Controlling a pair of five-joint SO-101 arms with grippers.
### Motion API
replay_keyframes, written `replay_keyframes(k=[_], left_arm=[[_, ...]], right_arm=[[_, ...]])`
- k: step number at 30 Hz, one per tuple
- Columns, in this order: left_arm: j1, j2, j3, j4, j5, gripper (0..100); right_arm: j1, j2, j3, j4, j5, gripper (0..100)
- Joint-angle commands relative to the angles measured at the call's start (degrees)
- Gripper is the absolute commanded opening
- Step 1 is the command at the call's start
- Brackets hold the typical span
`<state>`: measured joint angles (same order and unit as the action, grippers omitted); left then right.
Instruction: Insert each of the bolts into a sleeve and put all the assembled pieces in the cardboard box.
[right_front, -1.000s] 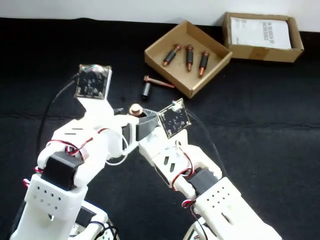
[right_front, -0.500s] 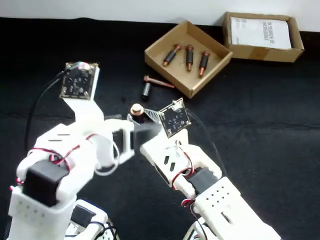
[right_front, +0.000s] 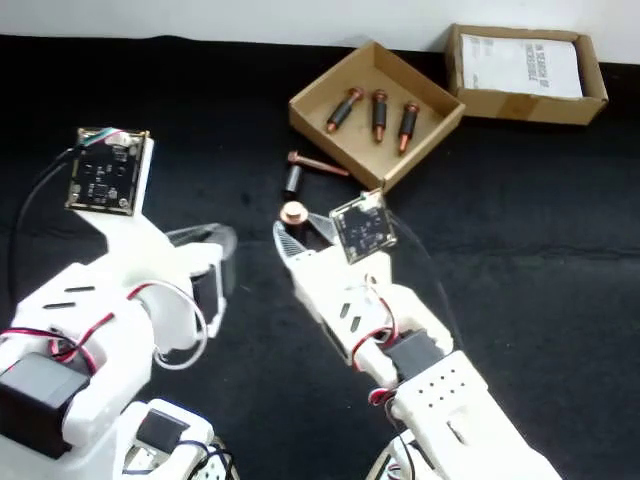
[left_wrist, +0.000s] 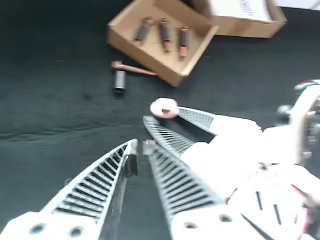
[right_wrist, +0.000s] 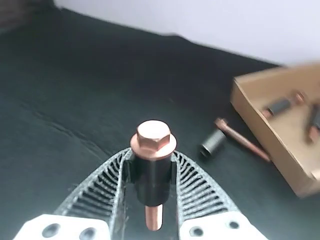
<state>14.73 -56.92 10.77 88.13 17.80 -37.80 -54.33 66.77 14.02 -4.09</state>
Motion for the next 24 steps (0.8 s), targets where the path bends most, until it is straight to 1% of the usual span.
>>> replay_keyframes(k=[1, 4, 7, 10, 12, 14, 19, 24], left_arm=[[-6.9, 0.13, -1.19, 1.58, -1.85, 1], [-12.97, 0.22, 1.89, 1.76, -1.85, 1], [-18.07, 0.22, 7.87, 1.76, -1.85, 1], [-20.44, 0.22, 14.99, 1.67, -1.67, 1], [-20.62, 0.22, 20.18, 0.26, -1.67, 1], [-20.62, 0.22, 25.54, -2.46, -1.67, 1], [-20.62, 0.22, 36.79, -11.43, -1.58, 1], [-20.62, 0.22, 47.25, -23.21, -1.58, 1]], right_arm=[[5.41, -0.57, -3.74, 2.77, 0.53, 0.7], [10.15, -0.57, -7.16, 5.14, 0.53, 0.7], [13.41, -0.04, -13.49, 9.27, 0.53, 0.7], [14.46, 0.13, -19.82, 12.35, 0.7, 0.7], [14.46, 1.71, -23.69, 12.79, 4.22, 0.7], [14.81, 4.88, -28.0, 12.79, 7.3, 0.7], [18.77, 15.78, -41.63, 13.32, 7.74, 0.7], [22.02, 30.29, -57.27, 17.63, 7.74, 0.7]])
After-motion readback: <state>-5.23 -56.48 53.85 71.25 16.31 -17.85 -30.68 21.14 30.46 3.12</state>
